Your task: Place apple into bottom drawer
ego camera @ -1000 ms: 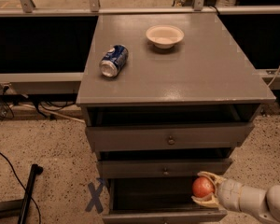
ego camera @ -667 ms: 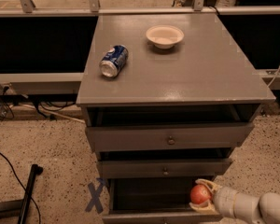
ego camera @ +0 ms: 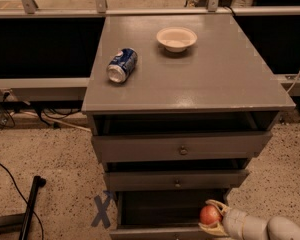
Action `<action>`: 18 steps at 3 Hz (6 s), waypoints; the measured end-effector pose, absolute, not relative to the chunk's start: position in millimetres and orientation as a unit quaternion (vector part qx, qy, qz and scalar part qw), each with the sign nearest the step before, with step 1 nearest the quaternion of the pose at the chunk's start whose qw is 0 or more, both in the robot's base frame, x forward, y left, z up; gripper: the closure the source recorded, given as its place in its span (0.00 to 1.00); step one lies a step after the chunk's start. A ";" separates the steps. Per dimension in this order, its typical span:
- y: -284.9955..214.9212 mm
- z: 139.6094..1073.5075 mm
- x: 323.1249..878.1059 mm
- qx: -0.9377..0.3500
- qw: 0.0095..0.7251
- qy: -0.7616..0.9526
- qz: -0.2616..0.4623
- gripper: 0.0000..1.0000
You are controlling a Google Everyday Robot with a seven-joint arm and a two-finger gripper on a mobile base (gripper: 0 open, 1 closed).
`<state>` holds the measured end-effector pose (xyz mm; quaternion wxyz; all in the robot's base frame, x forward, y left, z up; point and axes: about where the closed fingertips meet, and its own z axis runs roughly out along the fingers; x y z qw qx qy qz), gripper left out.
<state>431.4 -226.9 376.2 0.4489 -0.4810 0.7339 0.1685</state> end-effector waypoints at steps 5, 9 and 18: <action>-228.3 231.1 507.5 -0.414 0.459 0.760 0.202 1.00; -200.6 175.5 550.5 -0.395 0.449 0.772 0.217 0.94; -223.1 234.4 471.6 -0.374 0.453 0.768 0.255 0.05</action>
Offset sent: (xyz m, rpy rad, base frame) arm 0.0385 -0.0088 -0.1030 0.0824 0.0359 -0.0797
